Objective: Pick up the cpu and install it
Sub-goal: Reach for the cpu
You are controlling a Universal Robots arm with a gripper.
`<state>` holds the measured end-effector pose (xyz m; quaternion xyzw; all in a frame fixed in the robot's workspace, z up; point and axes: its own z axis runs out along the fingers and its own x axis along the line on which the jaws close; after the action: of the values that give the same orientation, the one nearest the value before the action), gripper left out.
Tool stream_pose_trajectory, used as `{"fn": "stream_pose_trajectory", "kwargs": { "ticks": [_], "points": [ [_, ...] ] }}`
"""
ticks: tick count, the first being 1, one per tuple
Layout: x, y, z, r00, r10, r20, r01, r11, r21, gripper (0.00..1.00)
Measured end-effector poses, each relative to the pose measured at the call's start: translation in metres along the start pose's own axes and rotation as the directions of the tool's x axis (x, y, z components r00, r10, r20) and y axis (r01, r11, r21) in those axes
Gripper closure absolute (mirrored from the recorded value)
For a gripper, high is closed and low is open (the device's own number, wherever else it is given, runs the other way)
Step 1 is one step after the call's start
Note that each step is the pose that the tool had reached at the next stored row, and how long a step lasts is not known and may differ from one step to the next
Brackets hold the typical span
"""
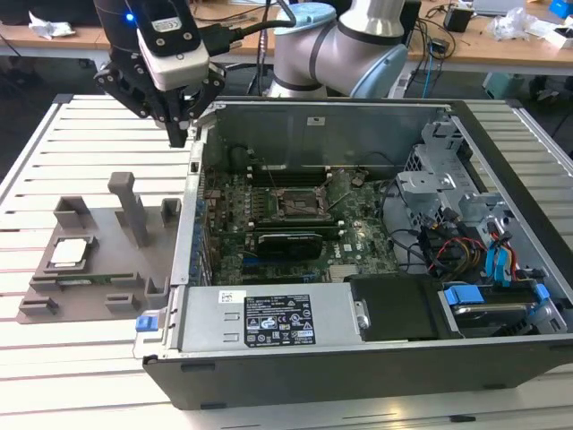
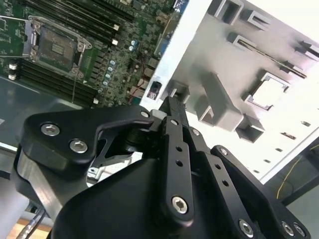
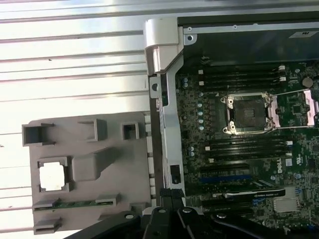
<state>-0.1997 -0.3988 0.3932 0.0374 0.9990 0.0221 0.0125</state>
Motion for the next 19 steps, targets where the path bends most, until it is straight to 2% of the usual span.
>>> {"fn": "stream_pose_trajectory", "kwargs": {
  "ticks": [10, 19],
  "points": [
    [0.0138, -0.001, -0.0004, 1.0, 0.0, 0.0, 0.0, 1.0, 0.0, 0.89],
    [0.0291, -0.0022, -0.0008, 1.0, 0.0, 0.0, 0.0, 1.0, 0.0, 0.89]
  ]
}}
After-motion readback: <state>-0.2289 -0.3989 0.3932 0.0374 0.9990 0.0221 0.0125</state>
